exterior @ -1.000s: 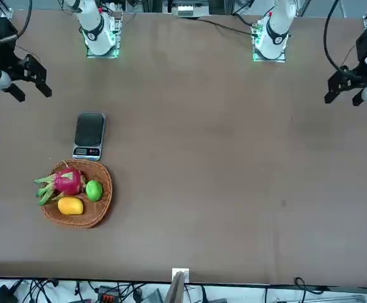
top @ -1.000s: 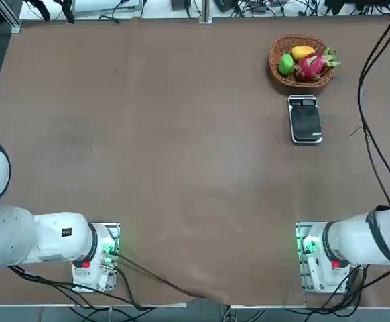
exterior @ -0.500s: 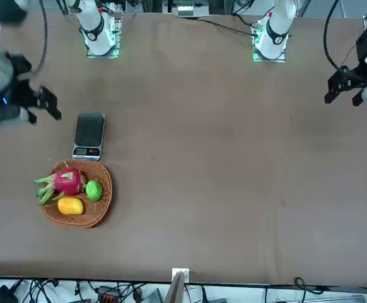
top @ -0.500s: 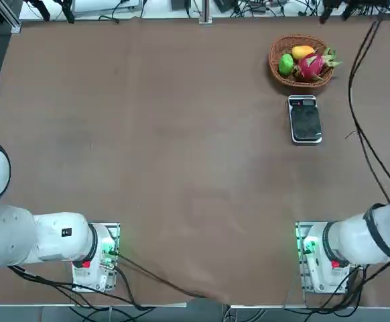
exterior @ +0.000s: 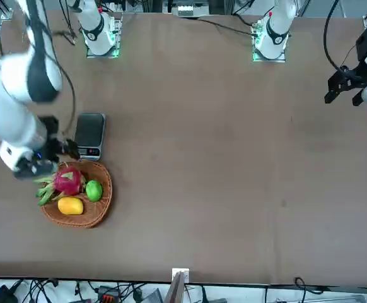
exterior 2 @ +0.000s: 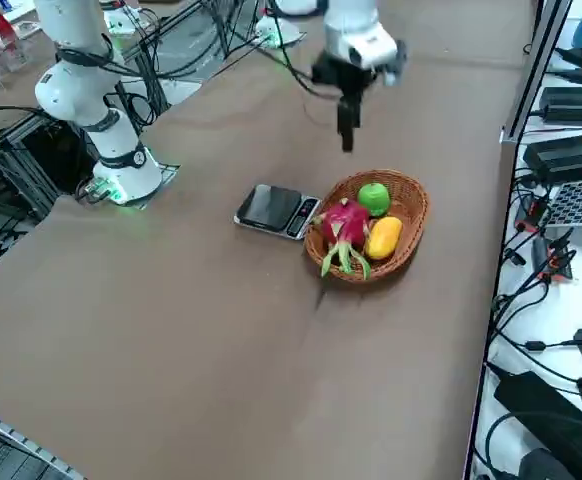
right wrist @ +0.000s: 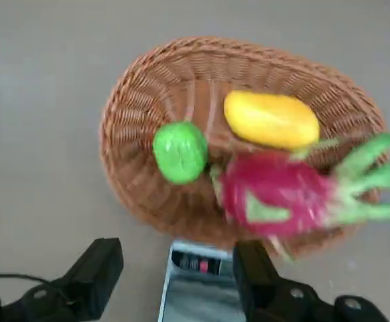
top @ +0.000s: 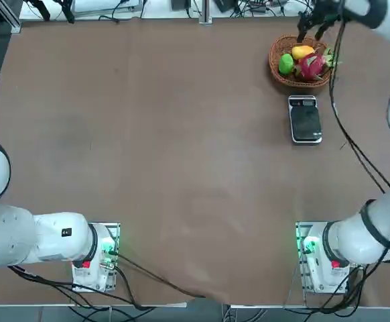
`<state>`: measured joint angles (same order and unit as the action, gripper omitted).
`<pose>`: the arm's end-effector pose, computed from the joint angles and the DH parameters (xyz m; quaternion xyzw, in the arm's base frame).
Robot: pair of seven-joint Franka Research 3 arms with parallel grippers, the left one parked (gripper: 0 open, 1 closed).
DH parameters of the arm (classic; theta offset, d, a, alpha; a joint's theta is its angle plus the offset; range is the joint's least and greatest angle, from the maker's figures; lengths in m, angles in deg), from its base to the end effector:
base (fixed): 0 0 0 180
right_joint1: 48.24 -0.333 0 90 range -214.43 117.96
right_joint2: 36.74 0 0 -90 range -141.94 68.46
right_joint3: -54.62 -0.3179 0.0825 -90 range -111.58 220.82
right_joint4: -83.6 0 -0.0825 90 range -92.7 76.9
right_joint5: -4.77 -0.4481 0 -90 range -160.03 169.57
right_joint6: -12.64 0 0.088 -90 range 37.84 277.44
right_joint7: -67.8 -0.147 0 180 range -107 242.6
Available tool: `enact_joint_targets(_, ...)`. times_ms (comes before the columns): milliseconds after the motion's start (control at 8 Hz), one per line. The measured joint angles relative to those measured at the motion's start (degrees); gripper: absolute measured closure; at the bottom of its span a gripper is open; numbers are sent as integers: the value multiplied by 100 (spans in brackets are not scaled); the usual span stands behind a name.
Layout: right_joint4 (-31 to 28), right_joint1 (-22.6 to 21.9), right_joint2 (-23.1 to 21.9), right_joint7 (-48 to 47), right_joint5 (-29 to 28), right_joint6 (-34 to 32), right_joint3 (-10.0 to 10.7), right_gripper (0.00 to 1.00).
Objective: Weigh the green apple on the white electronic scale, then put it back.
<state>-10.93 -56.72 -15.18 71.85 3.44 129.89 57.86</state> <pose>0.7198 0.0709 0.3306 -0.9969 -0.0779 -0.0104 0.0001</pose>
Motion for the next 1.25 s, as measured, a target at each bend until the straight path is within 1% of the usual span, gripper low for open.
enact_joint_targets(125,7,-4,245,169,0,315,-19,0)
enact_joint_targets(375,18,-15,575,463,0,624,-46,0)
enact_joint_targets(875,21,-117,1068,808,1,1227,-79,0)
enact_joint_targets(1250,27,-118,1346,1171,12,1684,-74,0)
